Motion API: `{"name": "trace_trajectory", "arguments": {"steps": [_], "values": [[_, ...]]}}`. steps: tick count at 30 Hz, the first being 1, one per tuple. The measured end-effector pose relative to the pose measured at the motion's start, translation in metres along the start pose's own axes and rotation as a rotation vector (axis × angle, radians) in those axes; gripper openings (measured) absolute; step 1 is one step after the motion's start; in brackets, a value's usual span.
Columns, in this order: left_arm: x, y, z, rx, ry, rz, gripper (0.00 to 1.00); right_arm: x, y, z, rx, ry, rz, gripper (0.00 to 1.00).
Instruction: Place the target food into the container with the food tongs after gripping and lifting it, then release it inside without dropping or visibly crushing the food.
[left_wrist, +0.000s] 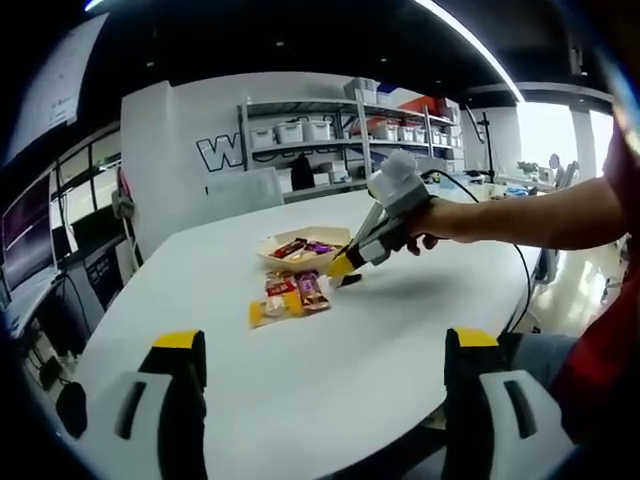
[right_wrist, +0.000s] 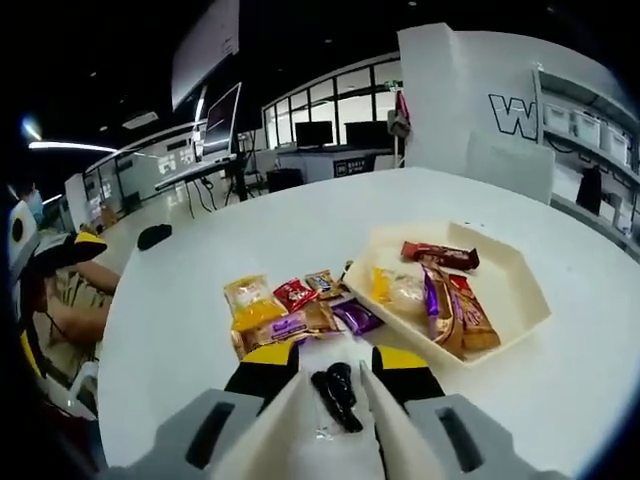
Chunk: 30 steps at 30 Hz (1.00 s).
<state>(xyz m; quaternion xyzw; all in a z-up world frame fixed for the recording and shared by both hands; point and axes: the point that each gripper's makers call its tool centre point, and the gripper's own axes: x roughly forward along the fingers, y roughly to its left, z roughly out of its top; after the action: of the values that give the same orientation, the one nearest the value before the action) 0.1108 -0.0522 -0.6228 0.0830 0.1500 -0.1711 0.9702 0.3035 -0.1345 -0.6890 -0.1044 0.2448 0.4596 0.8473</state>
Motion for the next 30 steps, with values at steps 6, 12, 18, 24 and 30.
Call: {"name": "trace_trajectory", "arguments": {"steps": [6, 12, 18, 24, 30], "values": [[0.001, 0.002, 0.0, 0.001, 0.002, 0.003, 0.97, -0.002, -0.002, 0.001, 0.045, 0.005, -0.023, 0.19], [0.004, 0.0, 0.003, 0.0, -0.006, -0.004, 0.97, -0.003, -0.002, 0.002, 0.065, 0.004, -0.024, 0.17], [0.004, 0.001, 0.002, -0.001, -0.006, -0.002, 0.96, -0.014, -0.008, 0.007, 0.1, -0.021, -0.024, 0.18], [0.005, -0.001, 0.001, -0.003, -0.006, -0.006, 0.97, -0.025, -0.011, 0.019, 0.079, -0.054, -0.034, 0.18], [0.006, -0.003, 0.002, -0.004, -0.01, -0.01, 0.97, -0.032, -0.014, 0.03, 0.066, -0.081, -0.041, 0.18]]}}
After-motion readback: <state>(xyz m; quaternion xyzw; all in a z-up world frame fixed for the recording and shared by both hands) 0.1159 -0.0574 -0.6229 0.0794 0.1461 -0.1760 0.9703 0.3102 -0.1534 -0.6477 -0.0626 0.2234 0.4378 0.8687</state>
